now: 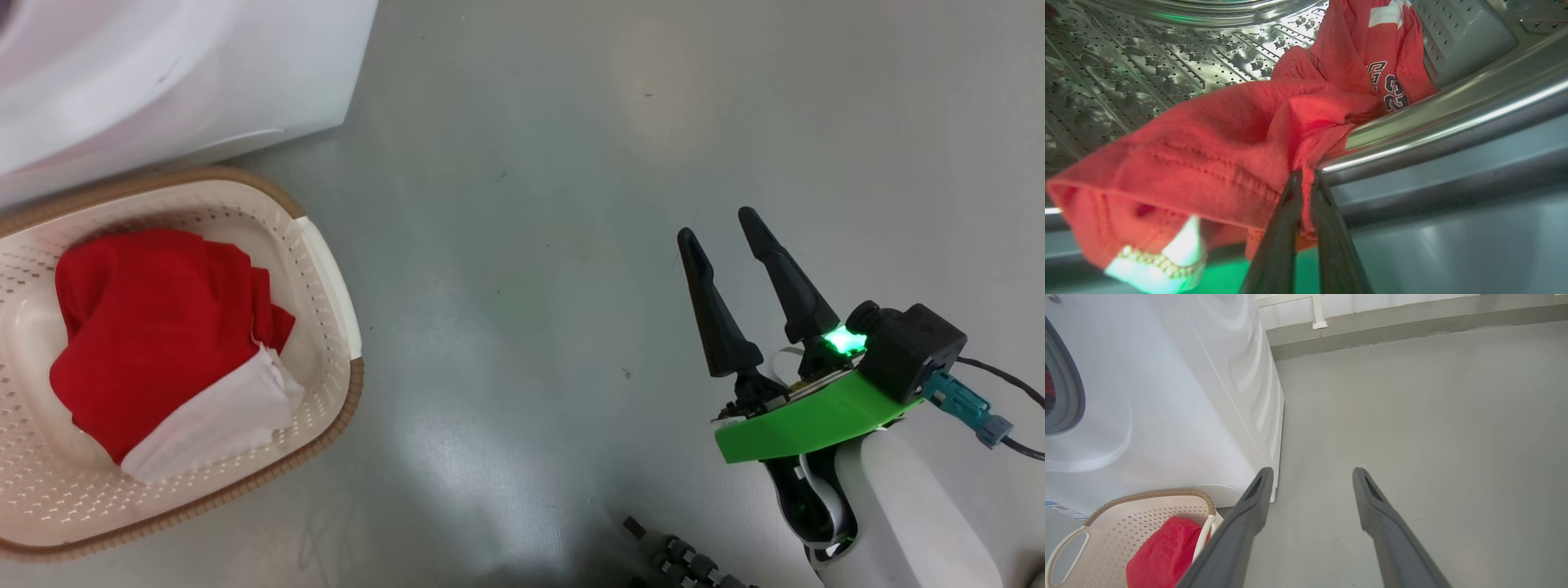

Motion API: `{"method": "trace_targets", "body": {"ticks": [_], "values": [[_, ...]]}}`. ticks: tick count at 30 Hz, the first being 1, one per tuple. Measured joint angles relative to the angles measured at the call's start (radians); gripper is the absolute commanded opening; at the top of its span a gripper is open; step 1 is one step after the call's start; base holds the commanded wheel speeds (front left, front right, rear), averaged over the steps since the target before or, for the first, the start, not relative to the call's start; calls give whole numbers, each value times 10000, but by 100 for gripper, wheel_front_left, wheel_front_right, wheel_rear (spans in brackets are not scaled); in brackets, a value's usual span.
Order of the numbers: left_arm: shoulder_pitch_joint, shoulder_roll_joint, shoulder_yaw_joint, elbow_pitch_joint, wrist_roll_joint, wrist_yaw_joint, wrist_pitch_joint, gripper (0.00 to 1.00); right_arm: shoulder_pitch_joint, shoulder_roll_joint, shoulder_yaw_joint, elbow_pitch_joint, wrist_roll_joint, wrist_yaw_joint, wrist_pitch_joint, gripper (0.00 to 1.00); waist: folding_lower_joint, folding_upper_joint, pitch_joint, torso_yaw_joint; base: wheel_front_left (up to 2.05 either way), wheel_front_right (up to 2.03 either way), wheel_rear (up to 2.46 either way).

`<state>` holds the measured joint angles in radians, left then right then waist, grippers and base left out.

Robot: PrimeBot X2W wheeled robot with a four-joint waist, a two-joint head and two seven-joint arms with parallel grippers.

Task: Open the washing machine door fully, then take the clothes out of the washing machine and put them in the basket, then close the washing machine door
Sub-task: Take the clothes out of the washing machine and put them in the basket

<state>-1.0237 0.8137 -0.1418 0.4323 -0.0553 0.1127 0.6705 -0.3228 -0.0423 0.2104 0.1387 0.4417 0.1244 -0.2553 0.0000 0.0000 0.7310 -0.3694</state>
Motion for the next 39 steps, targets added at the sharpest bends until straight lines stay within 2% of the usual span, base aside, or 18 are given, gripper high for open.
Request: {"method": "trace_targets", "body": {"ticks": [10,18,23,32,39], "values": [[-19,-176,136,802,-441,2,-1455,0,-97,0,-6,38,-4,0,0,100,0,0,-157,77,0,0,0],[-201,-959,326,1804,-1083,0,-3196,0,-82,0,-54,56,-142,0,0,100,1,0,-548,294,0,0,0],[-202,-1384,326,2038,-1371,0,-3923,0,-39,-2,-90,65,-288,0,0,100,0,0,-828,442,0,0,0],[72,-2345,257,1716,-1680,48,-5166,0,391,-6,-215,92,-755,0,0,100,0,0,-1505,862,0,0,0],[981,-3078,263,541,-2119,368,-5858,0,761,-10,-301,159,-1028,0,0,100,0,0,-2119,1188,0,0,0]]}}
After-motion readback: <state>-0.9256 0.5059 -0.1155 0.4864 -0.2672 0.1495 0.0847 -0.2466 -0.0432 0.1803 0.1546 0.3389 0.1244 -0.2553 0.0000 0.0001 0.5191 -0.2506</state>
